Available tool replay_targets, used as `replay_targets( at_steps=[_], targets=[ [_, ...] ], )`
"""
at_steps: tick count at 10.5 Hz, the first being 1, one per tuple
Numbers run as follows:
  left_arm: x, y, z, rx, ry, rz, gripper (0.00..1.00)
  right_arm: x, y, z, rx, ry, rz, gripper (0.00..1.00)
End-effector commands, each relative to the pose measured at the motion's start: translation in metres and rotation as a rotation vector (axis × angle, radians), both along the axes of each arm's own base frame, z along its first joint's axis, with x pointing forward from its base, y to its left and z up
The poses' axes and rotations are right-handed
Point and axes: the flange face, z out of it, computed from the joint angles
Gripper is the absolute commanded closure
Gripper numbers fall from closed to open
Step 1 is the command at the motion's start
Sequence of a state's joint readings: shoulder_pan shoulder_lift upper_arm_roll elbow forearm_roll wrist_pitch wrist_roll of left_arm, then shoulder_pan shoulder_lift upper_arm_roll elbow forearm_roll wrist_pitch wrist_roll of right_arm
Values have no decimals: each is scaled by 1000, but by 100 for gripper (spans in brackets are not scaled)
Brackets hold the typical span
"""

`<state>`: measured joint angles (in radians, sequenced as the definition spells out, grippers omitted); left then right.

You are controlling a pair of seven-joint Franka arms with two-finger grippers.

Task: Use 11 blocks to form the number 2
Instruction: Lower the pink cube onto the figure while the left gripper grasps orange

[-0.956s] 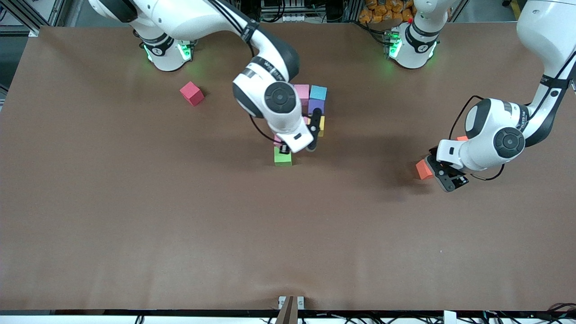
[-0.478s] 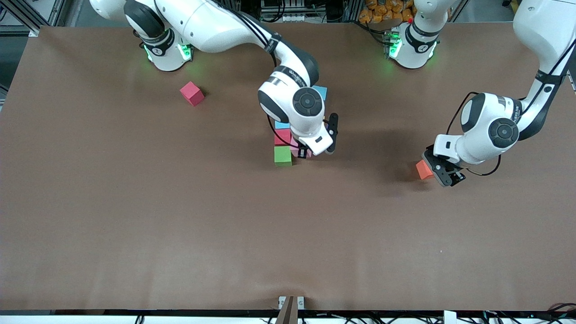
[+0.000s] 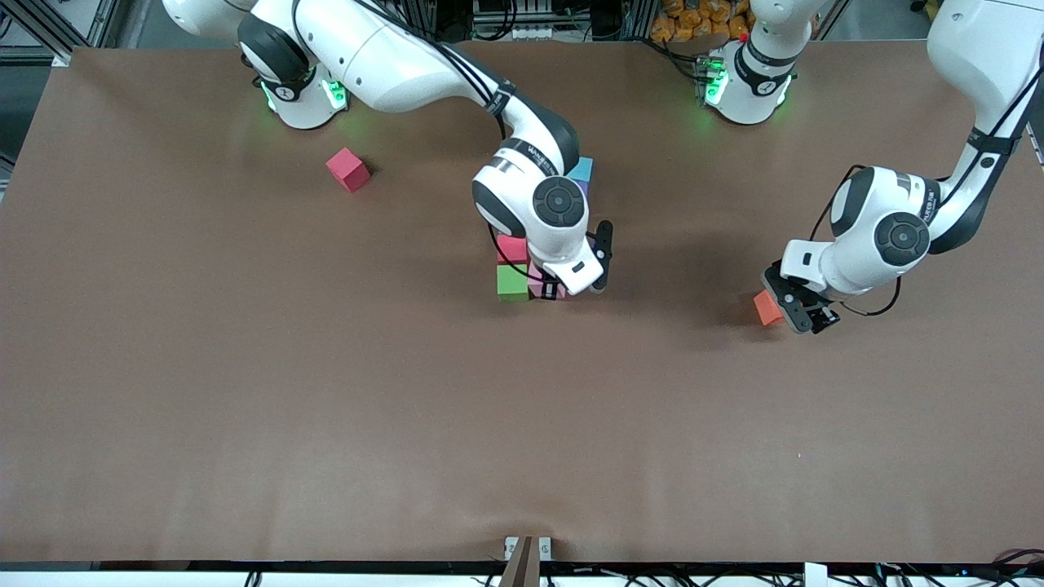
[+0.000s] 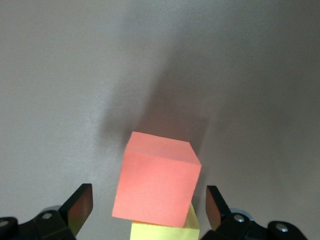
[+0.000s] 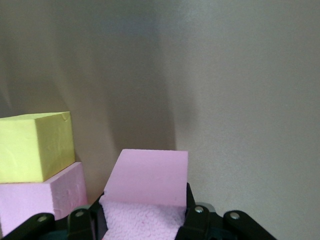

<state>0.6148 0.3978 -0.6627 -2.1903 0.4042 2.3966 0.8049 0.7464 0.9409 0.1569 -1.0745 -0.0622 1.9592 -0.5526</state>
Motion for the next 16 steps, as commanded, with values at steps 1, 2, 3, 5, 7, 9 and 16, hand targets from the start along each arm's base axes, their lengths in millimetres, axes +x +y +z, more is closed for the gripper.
replay_targets(
  at_steps=[1,2,3,5,7,9,16],
  targets=[
    [-7,-1,-5,-2,-14,-27,0,1,8,-5,-12,-30,16,100],
    [-9,-2,-7,-5,-17,-29,0,1,8,-5,-18,-37,20,100],
    [-8,-3,-9,-10,-22,-34,0,4,5,-8,-33,-49,24,100],
    [-7,-5,-16,-28,-32,-37,0,3,5,-17,-49,-54,33,100],
    [-6,-4,-20,-24,-33,-46,0,3,4,-25,-64,-67,43,100],
    [-7,-3,-24,-11,-42,-73,0,0,5,-28,-71,-63,48,100],
    [-6,0,-23,-3,-49,-78,0,-11,9,-37,-98,-51,60,100]
  ],
)
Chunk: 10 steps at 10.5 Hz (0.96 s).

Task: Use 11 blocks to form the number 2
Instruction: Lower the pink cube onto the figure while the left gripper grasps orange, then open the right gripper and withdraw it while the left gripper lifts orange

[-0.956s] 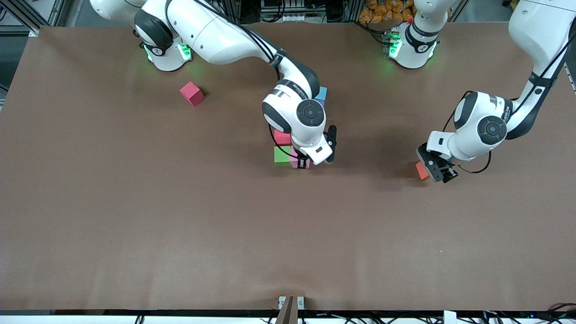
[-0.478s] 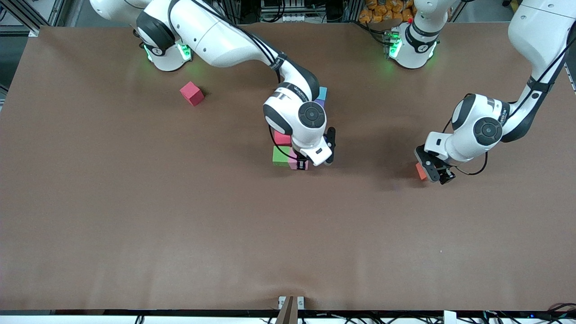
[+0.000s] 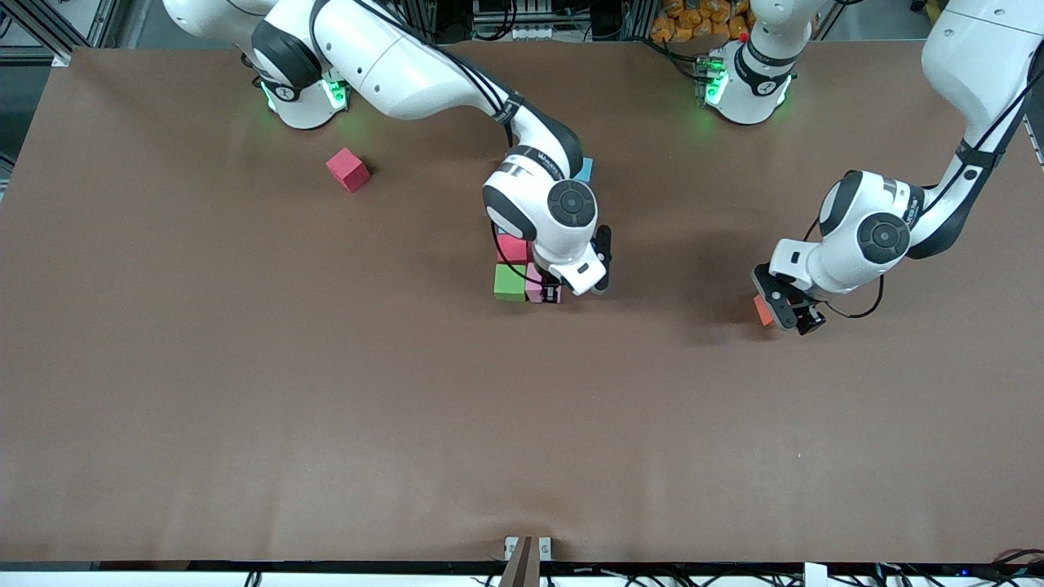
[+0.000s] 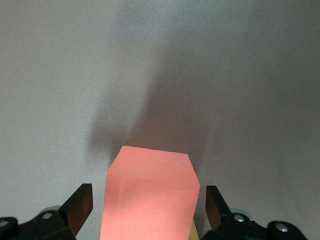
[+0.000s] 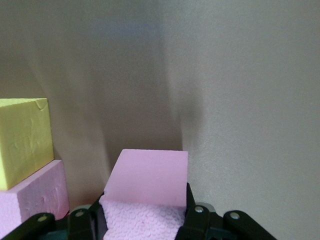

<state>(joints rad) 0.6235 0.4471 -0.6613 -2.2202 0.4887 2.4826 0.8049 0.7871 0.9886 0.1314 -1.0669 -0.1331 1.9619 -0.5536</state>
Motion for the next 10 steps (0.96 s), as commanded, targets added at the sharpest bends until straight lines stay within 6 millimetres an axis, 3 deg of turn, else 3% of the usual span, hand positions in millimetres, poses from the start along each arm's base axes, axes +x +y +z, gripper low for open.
replay_targets(
  at_steps=[1,7,8,9,10],
  targets=[
    [0,4,1,7,-19,-14,0,0,2,-3,-29,-8,5,100],
    [-1,10,0,10,-14,-6,1,-9,4,-10,-62,-2,-22,100],
    [0,10,0,9,-16,-4,3,-11,6,-10,-60,-7,-19,34],
    [0,10,0,10,-16,-5,7,-10,7,-10,-56,-10,-22,0],
    [1,11,2,9,-20,-5,11,-9,6,-9,-54,-12,-23,0]
  ],
)
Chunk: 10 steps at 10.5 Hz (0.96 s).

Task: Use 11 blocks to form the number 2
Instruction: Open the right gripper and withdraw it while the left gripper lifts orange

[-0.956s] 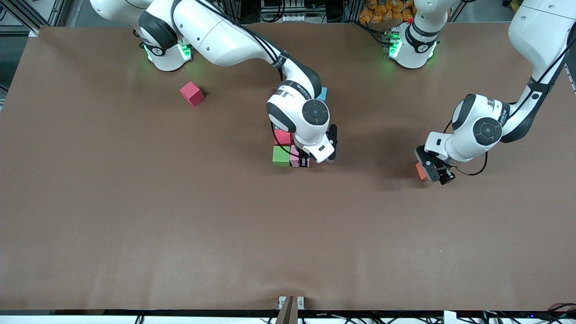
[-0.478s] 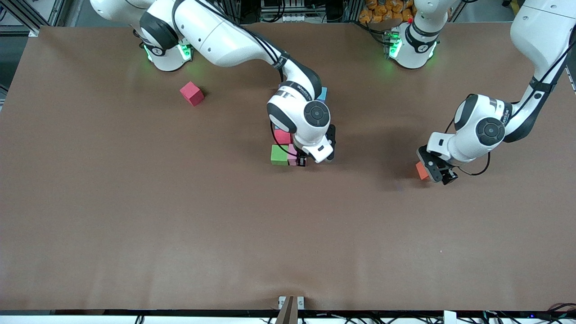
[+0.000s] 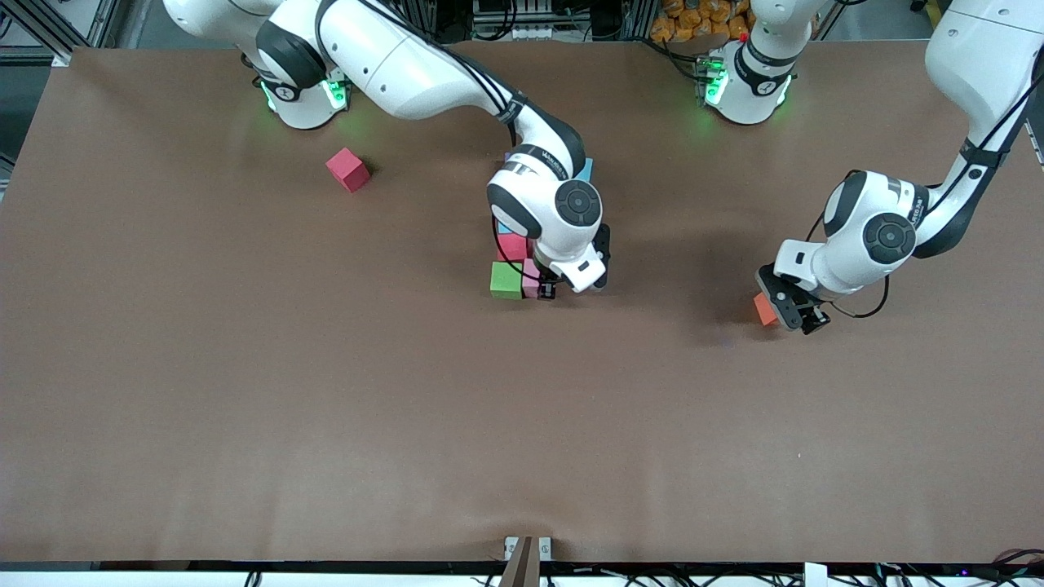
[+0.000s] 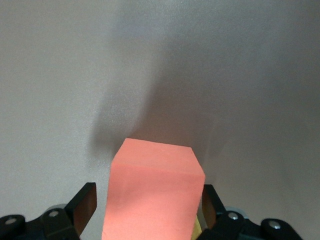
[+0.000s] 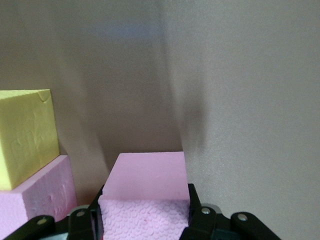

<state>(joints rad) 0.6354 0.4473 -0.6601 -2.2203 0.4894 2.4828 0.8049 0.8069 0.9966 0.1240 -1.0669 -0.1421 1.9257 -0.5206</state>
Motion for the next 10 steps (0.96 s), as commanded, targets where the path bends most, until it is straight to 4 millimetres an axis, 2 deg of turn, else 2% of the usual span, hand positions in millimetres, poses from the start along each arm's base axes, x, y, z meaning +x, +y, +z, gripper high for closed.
replay_targets(
  at_steps=[1,3,8,9,10],
  targets=[
    [1,3,2,9,-20,-17,17,2,3,0,-8,-25,-9,0],
    [1,2,1,8,-16,-26,22,2,4,1,-6,-25,-9,0],
    [3,3,3,9,-20,-27,30,-4,11,23,24,-13,-10,0],
    [4,1,4,10,-24,-29,42,-4,12,30,34,-13,-10,0],
    [7,1,7,10,-31,-26,47,-5,13,34,45,-3,-19,0]
  ],
)
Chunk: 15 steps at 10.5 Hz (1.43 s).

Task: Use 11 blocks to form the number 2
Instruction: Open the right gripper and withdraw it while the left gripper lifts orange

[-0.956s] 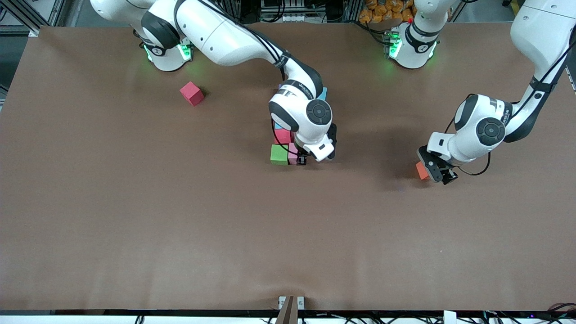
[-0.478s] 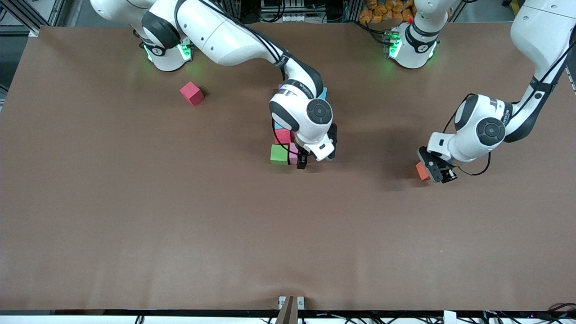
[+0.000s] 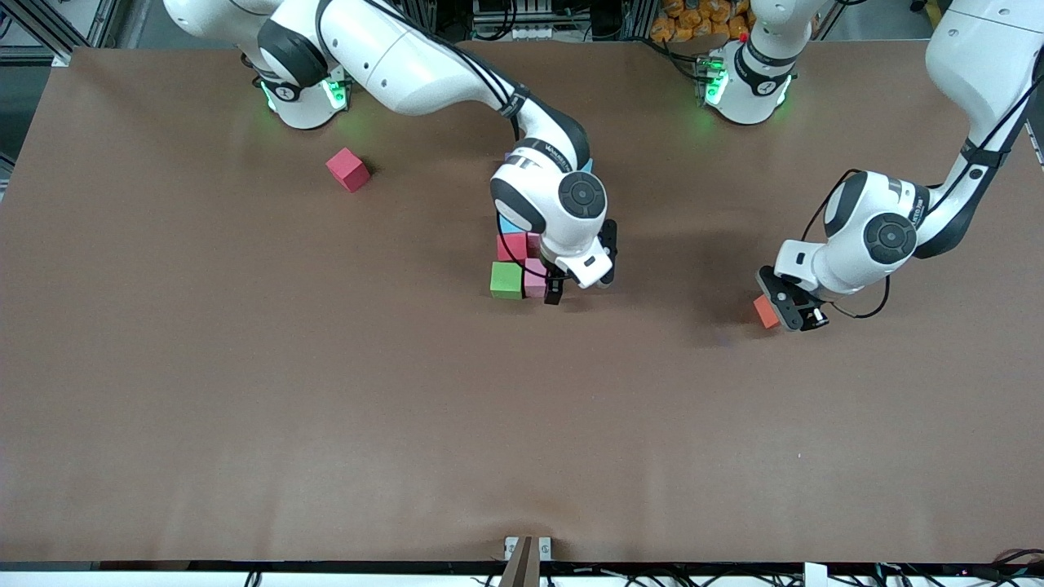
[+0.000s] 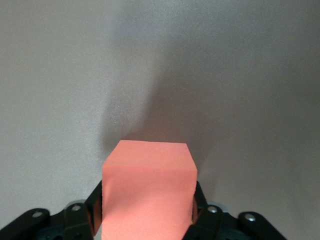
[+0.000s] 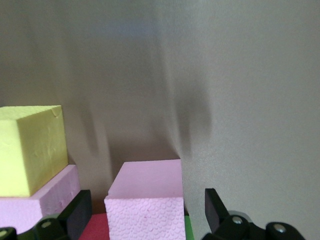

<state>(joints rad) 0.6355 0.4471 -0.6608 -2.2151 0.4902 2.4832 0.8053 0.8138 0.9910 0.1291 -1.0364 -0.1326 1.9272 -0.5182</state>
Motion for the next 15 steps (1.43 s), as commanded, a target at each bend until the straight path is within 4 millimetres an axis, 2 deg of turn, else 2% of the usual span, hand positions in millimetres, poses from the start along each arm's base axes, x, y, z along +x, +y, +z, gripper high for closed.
replay_targets(
  at_steps=[1,2,4,7,9,10,11,12,13,14,15],
  targets=[
    [9,1,9,10,-37,-20,47,-5,3,22,10,19,-21,0],
    [14,0,14,11,-49,-16,51,-10,4,31,6,32,-16,0],
    [23,1,22,9,-70,-8,60,-5,-2,49,6,34,-26,0],
    [35,0,29,-7,-92,64,64,47,-51,84,9,21,-138,0],
    [40,-36,37,-11,-110,30,64,101,-117,106,-3,21,-251,0],
    [37,-49,36,-14,-108,24,63,127,-153,124,11,6,-309,0],
    [37,-54,33,-17,-103,11,63,149,-186,135,13,-11,-362,0],
    [35,-71,35,-16,-108,-30,59,170,-222,149,20,-30,-417,0],
    [32,-90,37,-16,-112,-66,60,189,-261,164,32,-43,-487,0],
    [29,-101,37,-17,-110,-84,60,205,-308,196,50,-64,-556,0],
    [25,-112,35,-21,-106,-99,62,212,-331,208,49,-86,-612,0]
  ],
)
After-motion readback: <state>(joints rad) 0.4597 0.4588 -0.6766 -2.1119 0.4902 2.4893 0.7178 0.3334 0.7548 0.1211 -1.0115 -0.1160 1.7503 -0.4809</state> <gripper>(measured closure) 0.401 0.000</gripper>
